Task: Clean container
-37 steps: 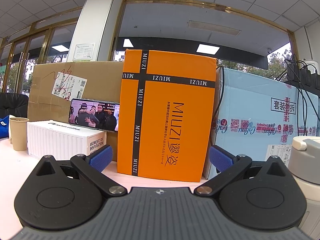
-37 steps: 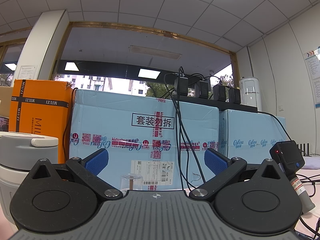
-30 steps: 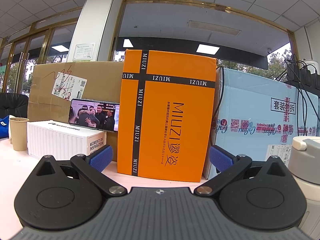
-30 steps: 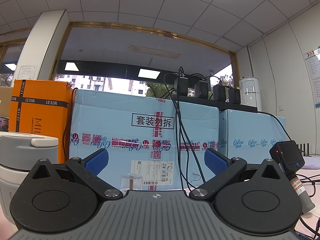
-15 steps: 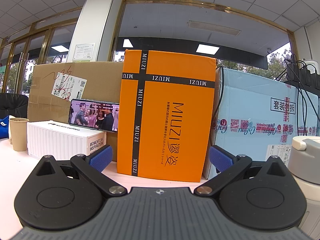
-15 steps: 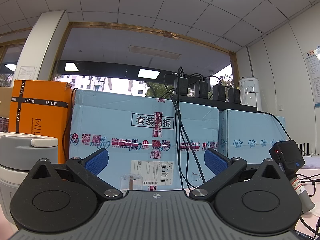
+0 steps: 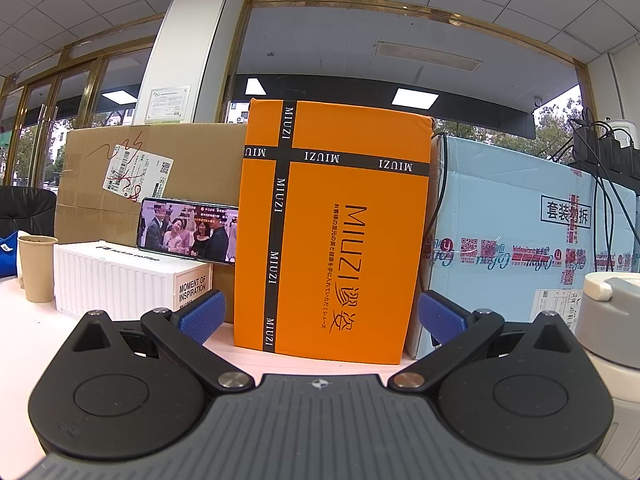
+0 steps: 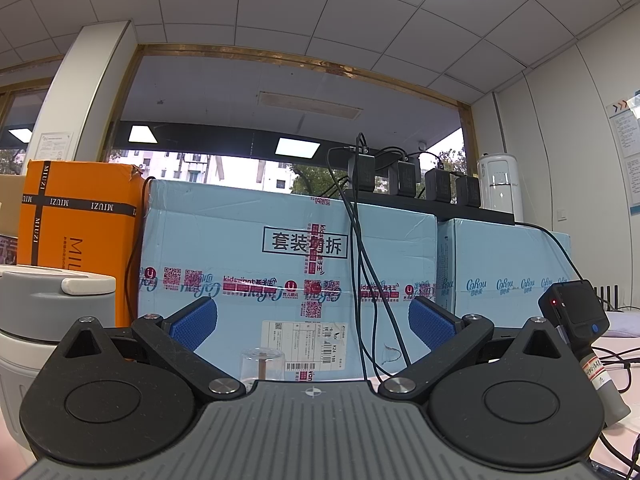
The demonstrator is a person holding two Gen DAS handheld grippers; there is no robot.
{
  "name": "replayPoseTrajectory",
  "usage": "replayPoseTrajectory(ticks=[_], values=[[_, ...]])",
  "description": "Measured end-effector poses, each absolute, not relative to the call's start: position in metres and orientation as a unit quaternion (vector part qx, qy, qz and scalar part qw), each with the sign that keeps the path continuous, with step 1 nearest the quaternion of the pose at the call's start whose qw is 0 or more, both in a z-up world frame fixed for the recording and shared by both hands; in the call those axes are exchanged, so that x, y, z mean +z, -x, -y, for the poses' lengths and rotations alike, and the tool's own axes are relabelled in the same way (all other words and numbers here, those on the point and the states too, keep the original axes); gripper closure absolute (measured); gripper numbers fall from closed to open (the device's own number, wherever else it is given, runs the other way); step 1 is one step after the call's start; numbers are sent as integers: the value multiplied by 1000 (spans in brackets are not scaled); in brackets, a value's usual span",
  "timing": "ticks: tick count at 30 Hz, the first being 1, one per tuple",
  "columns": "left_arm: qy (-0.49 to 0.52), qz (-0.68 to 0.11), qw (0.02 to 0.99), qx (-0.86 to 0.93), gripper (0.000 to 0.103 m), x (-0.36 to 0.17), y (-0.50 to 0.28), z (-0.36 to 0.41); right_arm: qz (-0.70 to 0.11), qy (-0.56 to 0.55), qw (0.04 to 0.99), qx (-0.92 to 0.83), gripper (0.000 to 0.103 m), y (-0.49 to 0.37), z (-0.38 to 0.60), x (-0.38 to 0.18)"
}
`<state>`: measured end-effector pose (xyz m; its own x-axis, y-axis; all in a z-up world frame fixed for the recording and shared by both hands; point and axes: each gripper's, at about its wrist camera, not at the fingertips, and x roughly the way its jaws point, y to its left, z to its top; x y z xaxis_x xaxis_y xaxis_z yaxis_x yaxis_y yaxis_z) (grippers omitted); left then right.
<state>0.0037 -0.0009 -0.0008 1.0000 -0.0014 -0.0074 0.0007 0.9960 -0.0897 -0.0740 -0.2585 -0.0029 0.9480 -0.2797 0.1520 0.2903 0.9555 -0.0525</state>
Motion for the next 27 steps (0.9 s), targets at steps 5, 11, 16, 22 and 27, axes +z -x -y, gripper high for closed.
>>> replayPoseTrajectory(ticks=[5, 11, 16, 22, 27], values=[[44, -4, 999, -1, 0, -1, -4, 1, 72, 37, 986, -145, 0, 75, 258, 1], [45, -4, 999, -1, 0, -1, -4, 0, 72, 37, 986, -145, 0, 75, 259, 1], [45, -4, 999, -1, 0, -1, -4, 0, 72, 37, 986, -145, 0, 75, 259, 0], [45, -4, 999, -1, 0, -1, -4, 0, 72, 36, 986, -145, 0, 75, 259, 0], [45, -4, 999, -1, 0, -1, -4, 0, 71, 36, 986, -145, 0, 75, 260, 0]])
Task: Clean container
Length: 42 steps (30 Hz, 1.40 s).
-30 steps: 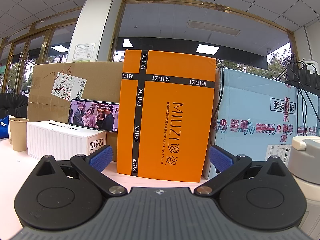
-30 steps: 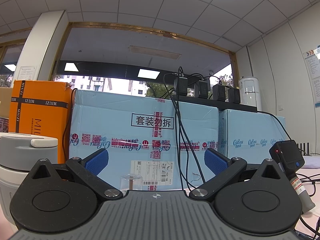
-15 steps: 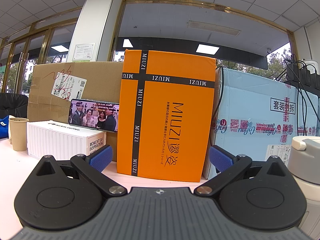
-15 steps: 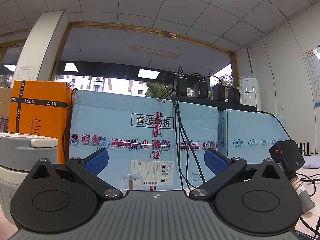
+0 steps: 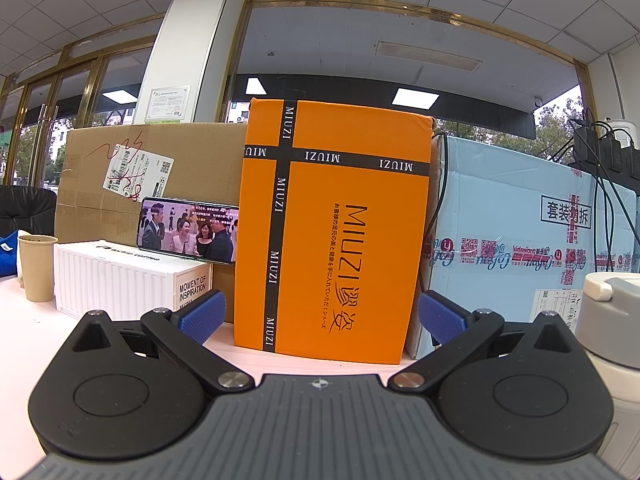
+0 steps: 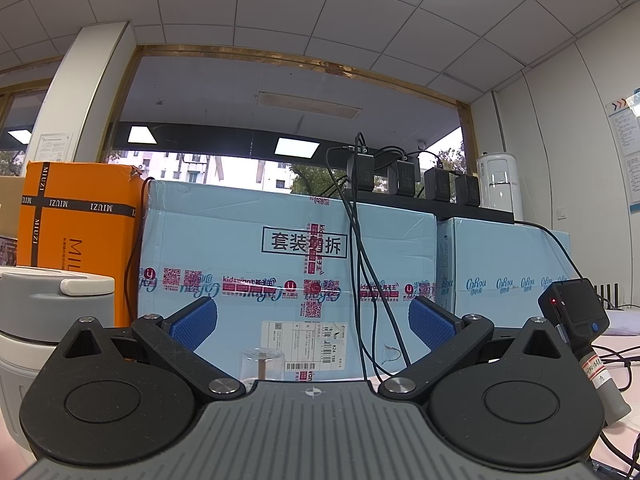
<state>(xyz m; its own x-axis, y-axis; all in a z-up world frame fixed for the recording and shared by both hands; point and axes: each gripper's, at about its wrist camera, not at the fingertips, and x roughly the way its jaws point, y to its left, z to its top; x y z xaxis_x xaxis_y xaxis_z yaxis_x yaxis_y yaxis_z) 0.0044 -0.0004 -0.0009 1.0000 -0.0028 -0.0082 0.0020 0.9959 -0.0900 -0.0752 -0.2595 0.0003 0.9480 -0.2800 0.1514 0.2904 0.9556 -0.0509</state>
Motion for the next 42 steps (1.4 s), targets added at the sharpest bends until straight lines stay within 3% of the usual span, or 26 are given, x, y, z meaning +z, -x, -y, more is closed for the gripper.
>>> replayPoseTrajectory(ticks=[42], values=[[46, -1, 999, -5, 0, 0, -2, 0, 60, 10, 989, -136, 0, 73, 271, 2]])
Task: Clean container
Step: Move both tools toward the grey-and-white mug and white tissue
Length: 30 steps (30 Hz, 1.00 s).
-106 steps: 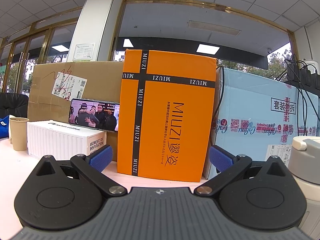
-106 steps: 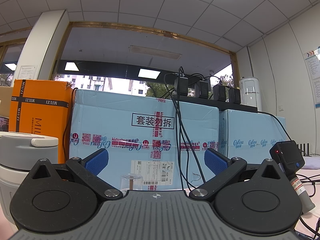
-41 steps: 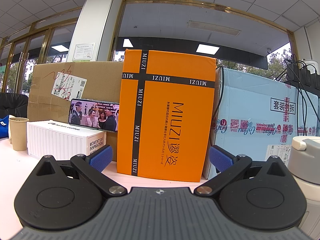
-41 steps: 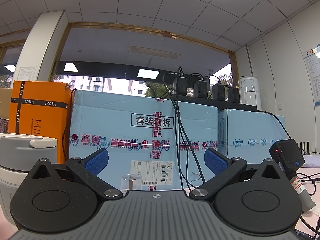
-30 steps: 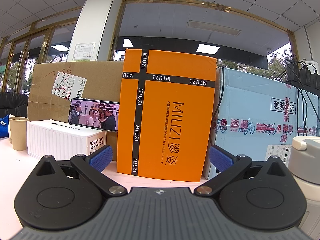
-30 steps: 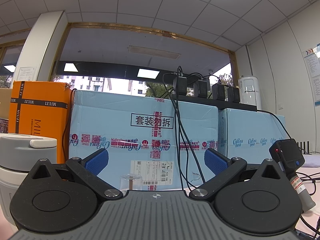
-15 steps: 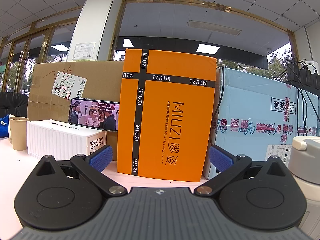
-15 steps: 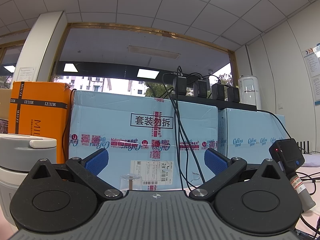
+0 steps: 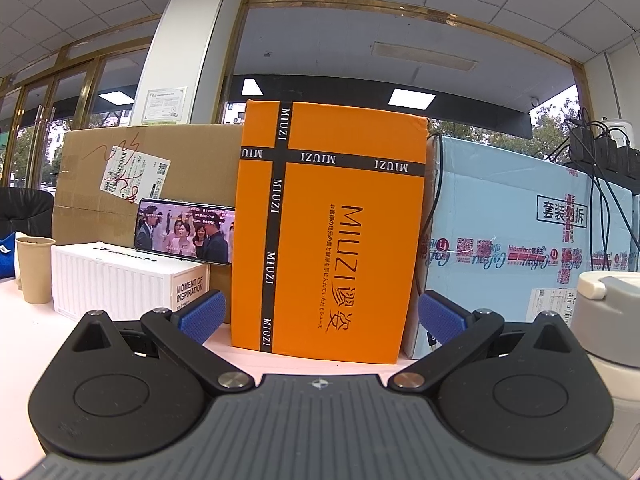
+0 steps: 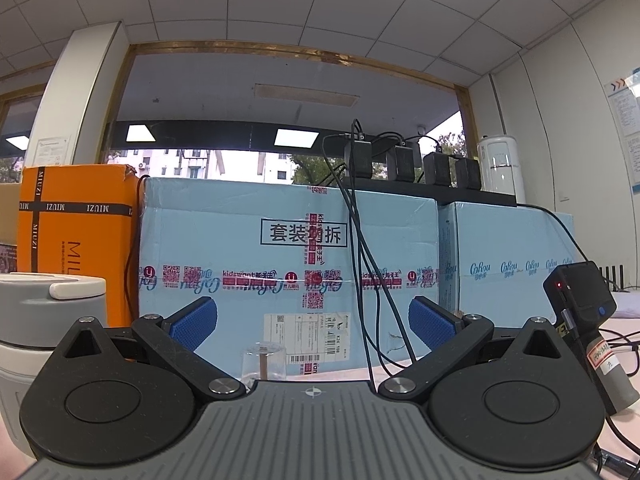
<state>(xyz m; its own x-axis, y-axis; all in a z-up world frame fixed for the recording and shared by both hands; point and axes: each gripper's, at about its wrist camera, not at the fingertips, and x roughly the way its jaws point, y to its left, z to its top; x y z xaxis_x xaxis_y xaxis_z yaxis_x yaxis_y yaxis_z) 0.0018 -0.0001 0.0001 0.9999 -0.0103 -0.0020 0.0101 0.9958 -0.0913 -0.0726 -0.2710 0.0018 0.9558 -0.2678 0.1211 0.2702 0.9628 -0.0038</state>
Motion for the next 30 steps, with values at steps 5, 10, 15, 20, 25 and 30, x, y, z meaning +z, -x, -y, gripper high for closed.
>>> replayPoseTrajectory(ticks=[5, 10, 15, 20, 25, 30], values=[[61, -7, 998, -14, 0, 0, -2, -5, 76, 1, 990, -121, 0, 79, 273, 3], [34, -33, 998, -33, 0, 5, 3, -2, 75, 10, 992, -96, 0, 84, 271, 8], [23, -24, 997, -66, 0, 12, 19, -5, 54, -2, 997, -53, 0, 93, 273, 14], [24, -36, 994, -104, 0, 11, 35, -14, 17, -21, 1000, 10, 0, 106, 277, 23], [-19, -34, 990, -137, 0, 7, 50, -6, -30, -7, 997, 75, 0, 121, 274, 27], [-28, -41, 986, -162, 0, 6, 55, -5, -124, -70, 980, 140, 0, 121, 282, 24]])
